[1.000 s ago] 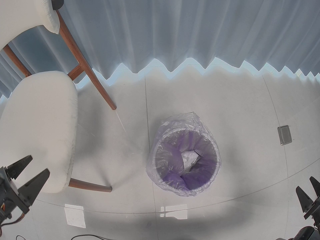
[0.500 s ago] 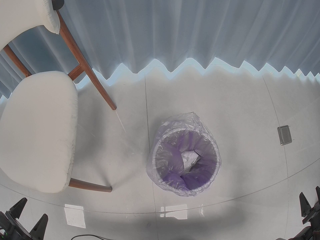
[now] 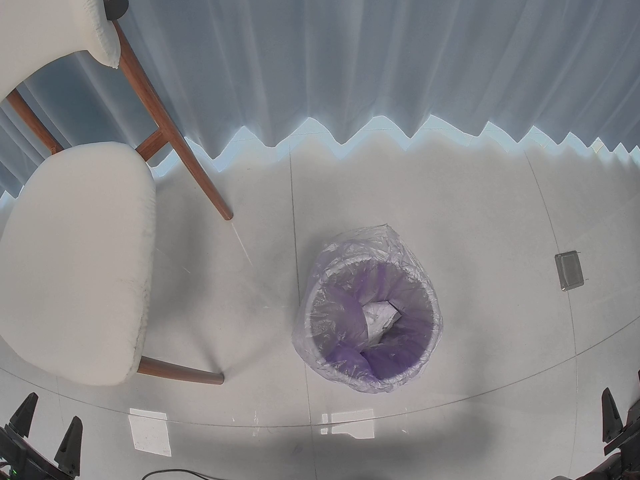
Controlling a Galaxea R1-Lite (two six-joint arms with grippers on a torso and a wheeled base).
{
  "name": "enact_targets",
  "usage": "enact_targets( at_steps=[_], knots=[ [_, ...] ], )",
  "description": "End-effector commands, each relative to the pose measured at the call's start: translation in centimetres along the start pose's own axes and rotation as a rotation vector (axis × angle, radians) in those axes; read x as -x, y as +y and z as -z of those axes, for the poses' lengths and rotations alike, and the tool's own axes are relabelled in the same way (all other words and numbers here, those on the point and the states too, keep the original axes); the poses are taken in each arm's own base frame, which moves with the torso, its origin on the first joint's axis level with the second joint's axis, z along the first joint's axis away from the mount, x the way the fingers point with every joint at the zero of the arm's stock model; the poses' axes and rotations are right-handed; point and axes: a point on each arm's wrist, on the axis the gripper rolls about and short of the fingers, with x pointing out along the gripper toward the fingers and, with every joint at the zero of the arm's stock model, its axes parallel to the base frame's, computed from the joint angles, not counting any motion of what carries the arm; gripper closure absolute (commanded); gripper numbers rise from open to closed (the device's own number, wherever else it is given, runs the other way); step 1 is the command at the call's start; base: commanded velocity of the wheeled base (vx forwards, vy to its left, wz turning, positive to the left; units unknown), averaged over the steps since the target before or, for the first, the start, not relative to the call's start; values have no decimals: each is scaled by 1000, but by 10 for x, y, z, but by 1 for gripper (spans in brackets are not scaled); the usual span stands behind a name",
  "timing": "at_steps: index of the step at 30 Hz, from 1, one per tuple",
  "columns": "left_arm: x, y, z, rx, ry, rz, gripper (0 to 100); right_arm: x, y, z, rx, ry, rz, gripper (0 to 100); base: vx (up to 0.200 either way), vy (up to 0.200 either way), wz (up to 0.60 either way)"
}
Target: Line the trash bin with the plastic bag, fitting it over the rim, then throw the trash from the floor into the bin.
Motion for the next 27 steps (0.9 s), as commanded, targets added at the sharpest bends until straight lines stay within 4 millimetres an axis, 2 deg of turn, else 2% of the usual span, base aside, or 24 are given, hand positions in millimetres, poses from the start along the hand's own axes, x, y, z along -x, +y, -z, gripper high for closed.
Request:
enact_targets(
  at_steps=[1, 12, 14, 17, 19, 21, 24, 27],
  knots=[
    [5, -2, 8, -87, -58, -42, 0, 0, 0, 5, 2, -5, -5, 0, 0, 0, 0],
    [5, -4, 8, -145, -49, 44, 0, 0, 0, 5, 8, -5, -8, 0, 0, 0, 0],
    [5, -3, 8, -128, -51, 13, 0, 0, 0, 5, 8, -3, -10, 0, 0, 0, 0],
    [6, 1, 8, 11, -69, -203, 0, 0, 0, 5, 8, -3, -10, 0, 0, 0, 0],
    [6, 2, 8, 25, -71, -235, 0, 0, 0, 5, 8, -3, -10, 0, 0, 0, 0],
    [6, 2, 9, 7, -63, -209, 0, 0, 0, 5, 8, -5, -10, 0, 0, 0, 0],
    [5, -1, 13, -101, -3, -47, 0, 0, 0, 5, 8, -5, -11, 0, 0, 0, 0],
    [5, -1, 12, -87, 33, -67, 0, 0, 0, 5, 8, -3, -16, 0, 0, 0, 0]
  ],
)
